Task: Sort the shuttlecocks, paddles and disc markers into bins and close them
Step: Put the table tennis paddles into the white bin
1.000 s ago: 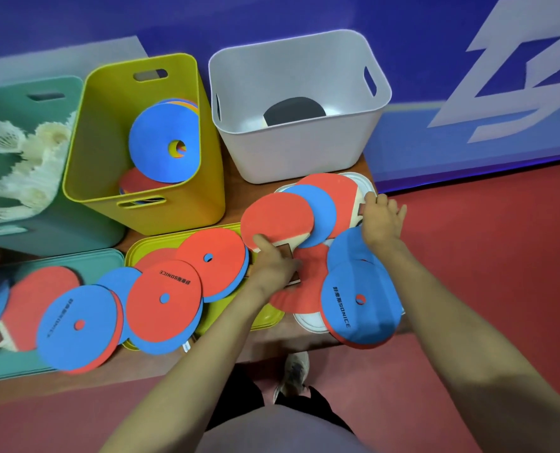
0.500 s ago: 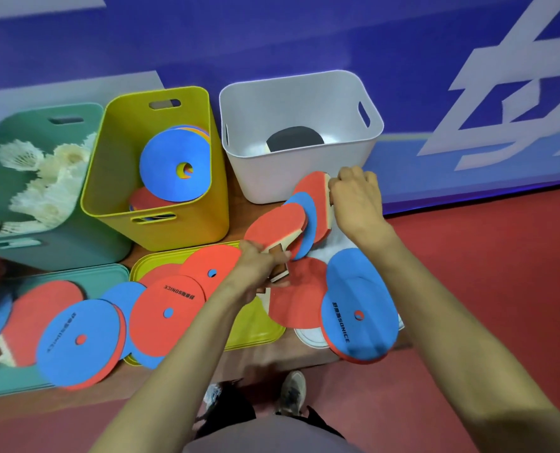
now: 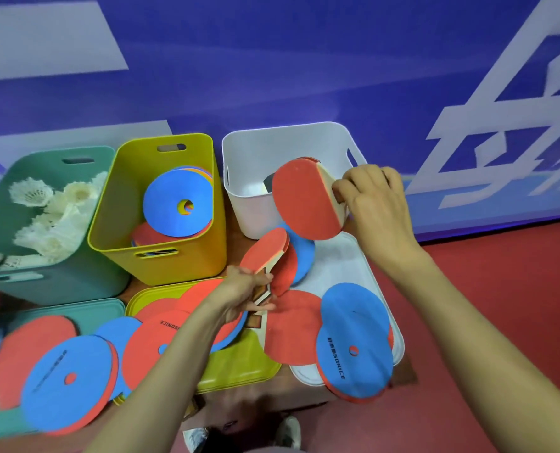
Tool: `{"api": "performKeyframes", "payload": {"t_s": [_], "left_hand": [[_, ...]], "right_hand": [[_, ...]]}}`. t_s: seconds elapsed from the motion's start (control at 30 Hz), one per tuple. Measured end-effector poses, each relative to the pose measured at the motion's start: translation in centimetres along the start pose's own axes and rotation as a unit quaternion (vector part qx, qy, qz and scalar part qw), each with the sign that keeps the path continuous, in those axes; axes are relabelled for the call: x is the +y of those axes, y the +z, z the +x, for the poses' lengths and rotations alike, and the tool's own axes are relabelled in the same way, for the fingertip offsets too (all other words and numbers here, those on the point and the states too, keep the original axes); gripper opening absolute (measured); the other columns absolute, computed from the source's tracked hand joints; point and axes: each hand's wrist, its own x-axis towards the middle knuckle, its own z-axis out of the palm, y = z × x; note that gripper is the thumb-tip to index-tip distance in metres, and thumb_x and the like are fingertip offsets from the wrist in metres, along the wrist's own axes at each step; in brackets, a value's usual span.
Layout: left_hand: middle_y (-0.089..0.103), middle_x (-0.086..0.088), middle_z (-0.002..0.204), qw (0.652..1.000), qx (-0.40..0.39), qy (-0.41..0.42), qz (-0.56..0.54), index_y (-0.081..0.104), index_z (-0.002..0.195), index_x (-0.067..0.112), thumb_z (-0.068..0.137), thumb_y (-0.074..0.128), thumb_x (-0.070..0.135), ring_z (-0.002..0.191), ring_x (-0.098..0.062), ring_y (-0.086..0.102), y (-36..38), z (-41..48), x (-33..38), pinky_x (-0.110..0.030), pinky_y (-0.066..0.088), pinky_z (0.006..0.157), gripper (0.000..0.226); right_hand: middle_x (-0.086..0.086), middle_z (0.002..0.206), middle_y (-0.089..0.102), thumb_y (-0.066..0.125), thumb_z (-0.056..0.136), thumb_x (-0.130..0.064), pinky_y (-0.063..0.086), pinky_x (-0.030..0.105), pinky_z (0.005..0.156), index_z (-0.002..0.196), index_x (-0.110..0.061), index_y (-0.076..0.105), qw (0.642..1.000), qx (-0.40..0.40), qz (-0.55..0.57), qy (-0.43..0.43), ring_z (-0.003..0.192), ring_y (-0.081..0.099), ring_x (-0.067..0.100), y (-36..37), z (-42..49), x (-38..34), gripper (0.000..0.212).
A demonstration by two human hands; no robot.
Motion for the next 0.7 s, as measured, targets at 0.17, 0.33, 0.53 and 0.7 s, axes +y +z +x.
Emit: {"api": "performKeyframes", "payload": {"t_s": [0.17,0.33,0.53,0.7], "left_hand": [[0.048,-0.011,0.075,0.999,-0.004,0.025,0.032,0.033,0.111,0.005,0.083,0.068,0.005,0.06,-0.022,0.067,0.4,-0.9,1.3,-0.039,0.057,0.052,0.045],[0.049,-0.008,0.082,0.992,0.012,0.101,0.075,0.031,0.106,0.01,0.087,0.063,0.003,0.059,-0.016,0.064,0.2,-3.6,1.3,-0.038,0.058,0.055,0.038],[0.05,-0.011,0.086,0.973,0.046,0.184,0.13,0.033,0.105,0.009,0.091,0.057,0.005,0.067,-0.016,0.057,-0.9,-6.3,2.9,-0.026,0.051,0.05,0.028],[0.055,-0.011,0.077,0.984,-0.007,0.169,0.063,0.037,0.095,0.013,0.087,0.059,0.002,0.066,-0.021,0.057,-2.4,-8.9,5.5,-0.026,0.05,0.046,0.025]], "right_hand": [[0.0,0.095,0.06,0.063,0.083,-0.004,0.032,0.032,0.088,0.101,-0.014,0.065,0.984,0.134,0.119,-0.012,0.09,0.052,0.019,-0.1,0.0,0.4,0.02],[0.002,0.099,0.061,0.052,0.086,-0.006,0.032,0.032,0.09,0.102,-0.013,0.067,0.961,0.172,0.212,0.052,0.096,0.047,0.016,1.7,1.5,1.0,0.023],[0.002,0.108,0.059,0.055,0.083,-0.008,0.04,0.035,0.091,0.111,-0.015,0.065,0.915,0.102,0.345,0.182,0.103,0.043,0.017,5.7,3.9,1.4,0.03],[0.003,0.11,0.06,0.056,0.085,-0.002,0.041,0.032,0.088,0.107,-0.015,0.067,0.898,0.034,0.348,0.268,0.106,0.045,0.023,8.2,7.3,2.1,0.027]]}}
